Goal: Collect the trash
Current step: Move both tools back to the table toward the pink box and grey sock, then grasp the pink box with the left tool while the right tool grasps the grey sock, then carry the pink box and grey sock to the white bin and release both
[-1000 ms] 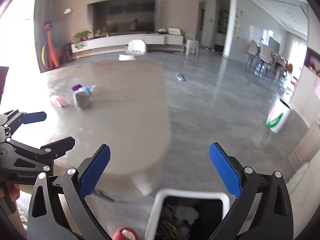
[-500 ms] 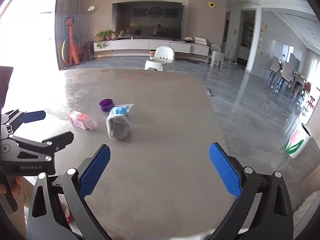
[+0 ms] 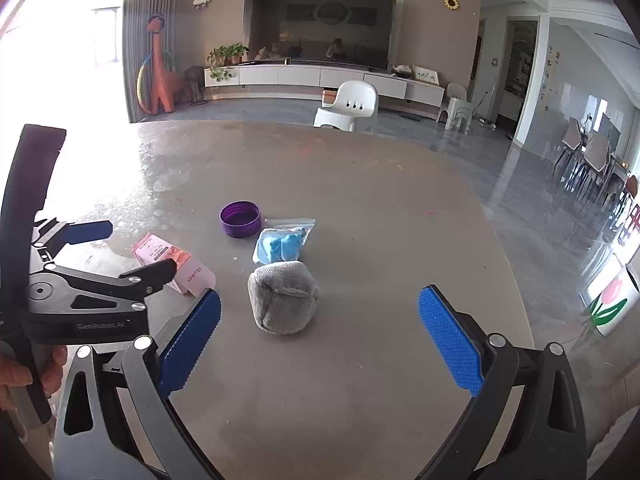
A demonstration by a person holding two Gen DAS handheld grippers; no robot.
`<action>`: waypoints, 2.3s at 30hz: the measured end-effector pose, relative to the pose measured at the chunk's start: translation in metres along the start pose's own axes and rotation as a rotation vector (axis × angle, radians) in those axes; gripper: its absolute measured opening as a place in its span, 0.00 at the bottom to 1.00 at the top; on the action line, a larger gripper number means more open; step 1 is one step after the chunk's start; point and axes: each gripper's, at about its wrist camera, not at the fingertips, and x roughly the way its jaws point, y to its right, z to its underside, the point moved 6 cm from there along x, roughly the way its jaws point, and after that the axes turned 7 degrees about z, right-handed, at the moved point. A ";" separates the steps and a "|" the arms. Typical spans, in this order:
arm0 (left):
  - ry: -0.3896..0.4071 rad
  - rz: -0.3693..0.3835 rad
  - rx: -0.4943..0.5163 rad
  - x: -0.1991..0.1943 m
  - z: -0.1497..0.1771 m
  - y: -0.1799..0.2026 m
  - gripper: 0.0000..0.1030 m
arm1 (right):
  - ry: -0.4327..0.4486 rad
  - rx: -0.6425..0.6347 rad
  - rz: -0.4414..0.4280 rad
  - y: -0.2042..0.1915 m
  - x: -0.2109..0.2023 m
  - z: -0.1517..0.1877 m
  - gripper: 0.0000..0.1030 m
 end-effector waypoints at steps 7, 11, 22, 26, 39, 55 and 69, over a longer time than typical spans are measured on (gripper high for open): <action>-0.068 0.052 -0.005 0.028 -0.002 -0.004 0.95 | -0.005 -0.008 -0.007 -0.004 0.012 -0.002 0.96; -0.080 0.072 -0.005 0.035 0.001 -0.003 0.74 | -0.010 -0.001 -0.009 -0.003 0.011 0.002 0.96; 0.033 0.082 0.036 0.006 -0.011 -0.002 0.67 | -0.085 -0.003 -0.009 -0.001 0.028 0.015 0.96; 0.033 0.075 0.027 0.005 -0.010 -0.006 0.67 | -0.130 -0.020 -0.032 -0.009 0.039 0.017 0.87; 0.053 0.066 0.030 -0.011 0.000 0.003 0.67 | -0.191 -0.015 -0.107 -0.019 0.031 0.020 0.28; 0.099 0.122 0.107 -0.067 0.010 0.063 0.67 | -0.038 0.020 -0.029 0.035 -0.090 0.019 0.28; 0.083 0.265 0.247 -0.113 0.051 0.197 0.67 | -0.010 0.143 0.098 0.117 -0.171 0.074 0.28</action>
